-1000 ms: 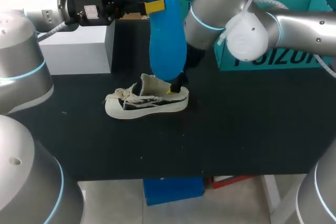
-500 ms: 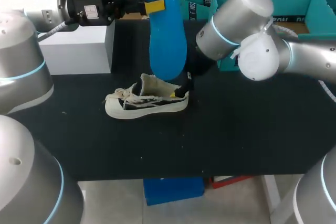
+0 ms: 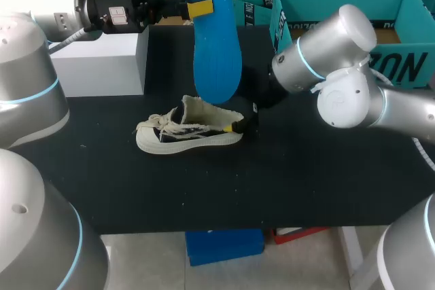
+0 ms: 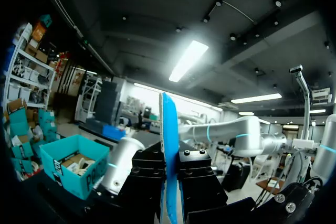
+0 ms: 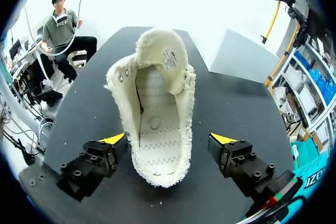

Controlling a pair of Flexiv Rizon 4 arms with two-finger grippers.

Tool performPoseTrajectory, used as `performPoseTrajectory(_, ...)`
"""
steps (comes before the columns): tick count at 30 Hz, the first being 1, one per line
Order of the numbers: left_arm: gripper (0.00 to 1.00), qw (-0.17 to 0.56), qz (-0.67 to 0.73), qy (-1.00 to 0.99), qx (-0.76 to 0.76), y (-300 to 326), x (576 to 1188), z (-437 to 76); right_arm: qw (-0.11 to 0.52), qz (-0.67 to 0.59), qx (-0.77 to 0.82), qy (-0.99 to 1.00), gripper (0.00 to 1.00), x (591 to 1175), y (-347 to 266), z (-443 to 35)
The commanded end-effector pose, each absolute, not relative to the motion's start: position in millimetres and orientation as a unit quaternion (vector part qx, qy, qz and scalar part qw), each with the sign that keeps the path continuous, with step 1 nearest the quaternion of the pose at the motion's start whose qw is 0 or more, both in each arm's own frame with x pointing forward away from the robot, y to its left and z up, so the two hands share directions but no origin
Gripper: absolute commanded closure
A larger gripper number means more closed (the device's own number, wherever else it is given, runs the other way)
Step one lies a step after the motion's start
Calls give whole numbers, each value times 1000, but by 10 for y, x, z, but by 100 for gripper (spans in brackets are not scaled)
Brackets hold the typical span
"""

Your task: Take the shoe out of the shoebox, open the shoe tongue, remove and reinsert the insole, then place the shoe into the shoebox

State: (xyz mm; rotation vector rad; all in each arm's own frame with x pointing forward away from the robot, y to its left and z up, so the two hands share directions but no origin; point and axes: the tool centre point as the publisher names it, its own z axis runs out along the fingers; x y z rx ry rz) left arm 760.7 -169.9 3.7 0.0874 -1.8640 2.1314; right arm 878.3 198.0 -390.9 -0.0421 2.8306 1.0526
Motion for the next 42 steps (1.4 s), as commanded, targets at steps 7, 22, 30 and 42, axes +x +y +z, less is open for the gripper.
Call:
performPoseTrajectory(7, 100, 152, 744, -650, 32, -1715, 7600, 33, 67, 438, -19, 896, 0, 8781, 1955, -4078)
performPoseTrajectory(22, 100, 152, 744, -650, 32, -1715, 7600, 33, 63, 474, -13, 878, 0, 8764, 1932, -4263)
performPoseTrajectory(30, 100, 152, 744, -650, 32, -1715, 7600, 33, 58, 477, -12, 877, 0, 8771, 1943, -4296)
performPoseTrajectory(42, 100, 152, 744, -650, 32, -1715, 7600, 33, 49, 458, -14, 887, 0, 8787, 1933, -4232)
